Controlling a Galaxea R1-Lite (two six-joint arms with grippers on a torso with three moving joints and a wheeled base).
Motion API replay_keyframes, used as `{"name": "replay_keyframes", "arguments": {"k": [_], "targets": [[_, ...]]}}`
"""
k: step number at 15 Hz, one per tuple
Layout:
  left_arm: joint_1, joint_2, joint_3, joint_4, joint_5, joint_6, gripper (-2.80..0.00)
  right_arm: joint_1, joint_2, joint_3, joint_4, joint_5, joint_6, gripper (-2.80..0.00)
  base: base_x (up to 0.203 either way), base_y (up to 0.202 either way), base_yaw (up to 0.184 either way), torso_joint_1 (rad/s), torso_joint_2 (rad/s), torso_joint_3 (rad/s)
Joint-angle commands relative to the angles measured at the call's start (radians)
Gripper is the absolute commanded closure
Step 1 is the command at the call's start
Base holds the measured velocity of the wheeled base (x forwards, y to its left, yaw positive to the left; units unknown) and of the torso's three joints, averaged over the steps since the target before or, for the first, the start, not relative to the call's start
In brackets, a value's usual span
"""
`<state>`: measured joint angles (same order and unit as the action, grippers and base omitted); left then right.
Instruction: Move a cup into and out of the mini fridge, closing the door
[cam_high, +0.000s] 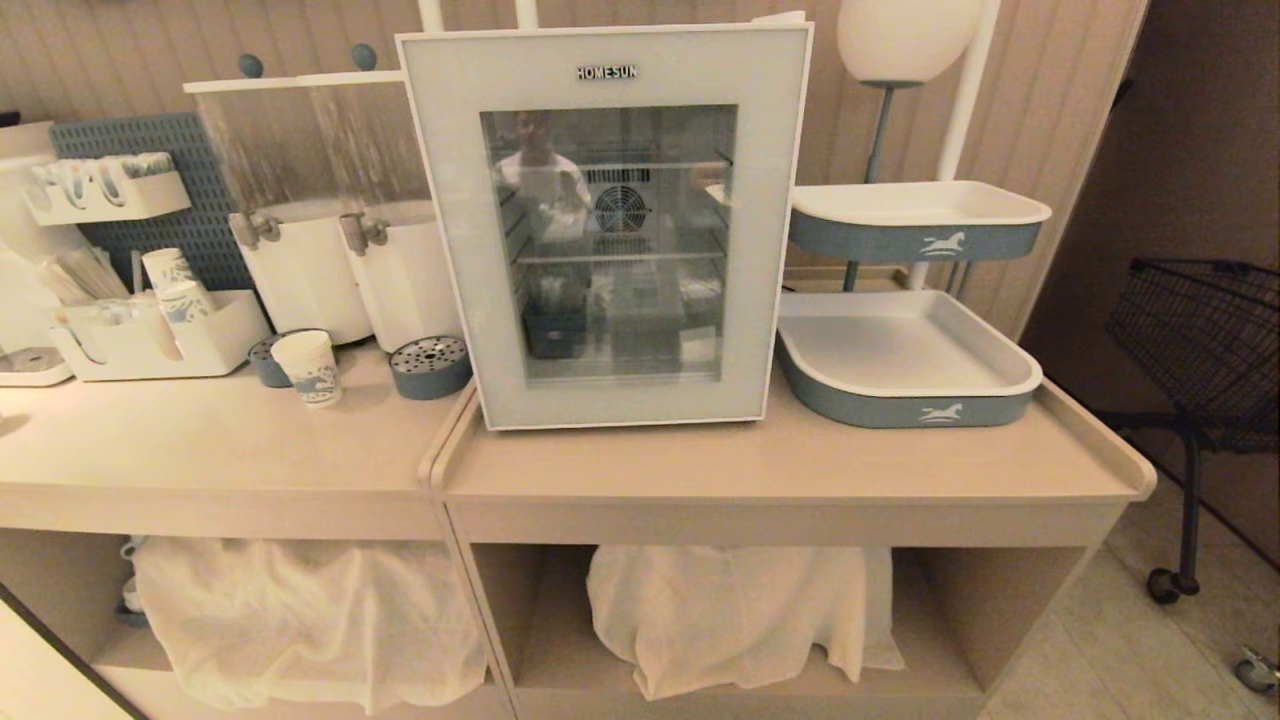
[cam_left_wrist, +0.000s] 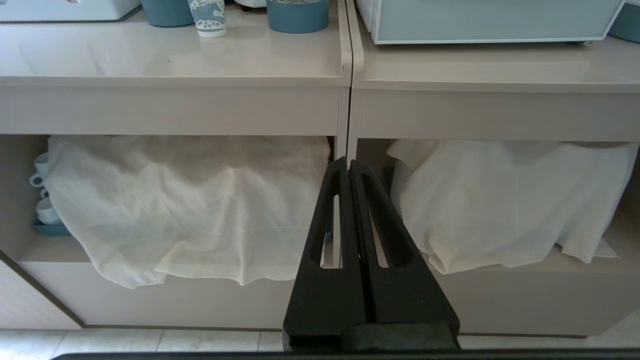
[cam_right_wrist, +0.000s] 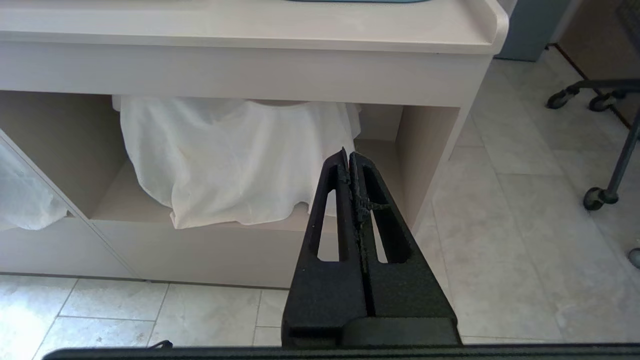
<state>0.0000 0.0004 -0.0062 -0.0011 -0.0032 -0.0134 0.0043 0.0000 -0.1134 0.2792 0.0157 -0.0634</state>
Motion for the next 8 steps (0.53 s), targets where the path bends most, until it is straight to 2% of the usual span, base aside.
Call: {"name": "replay_keyframes", "arguments": {"k": [1,3,8], "targets": [[0.0,-0.002,0.0,0.0,0.0,0.0,0.0,0.0,0.002,0.0,0.002,0.001,-0.001,0.0,0.003,0.057,0.004,0.002,0.01,0.003],[0.0,-0.002,0.0,0.0,0.0,0.0,0.0,0.0,0.002,0.0,0.002,0.001,0.002,0.0,0.001,0.145,-0.003,0.002,0.0,0.003],[0.0,-0.002,0.0,0.0,0.0,0.0,0.0,0.0,0.002,0.0,0.002,0.0,0.007,0.0,0.0,0.194,-0.002,0.004,0.0,0.004]]}}
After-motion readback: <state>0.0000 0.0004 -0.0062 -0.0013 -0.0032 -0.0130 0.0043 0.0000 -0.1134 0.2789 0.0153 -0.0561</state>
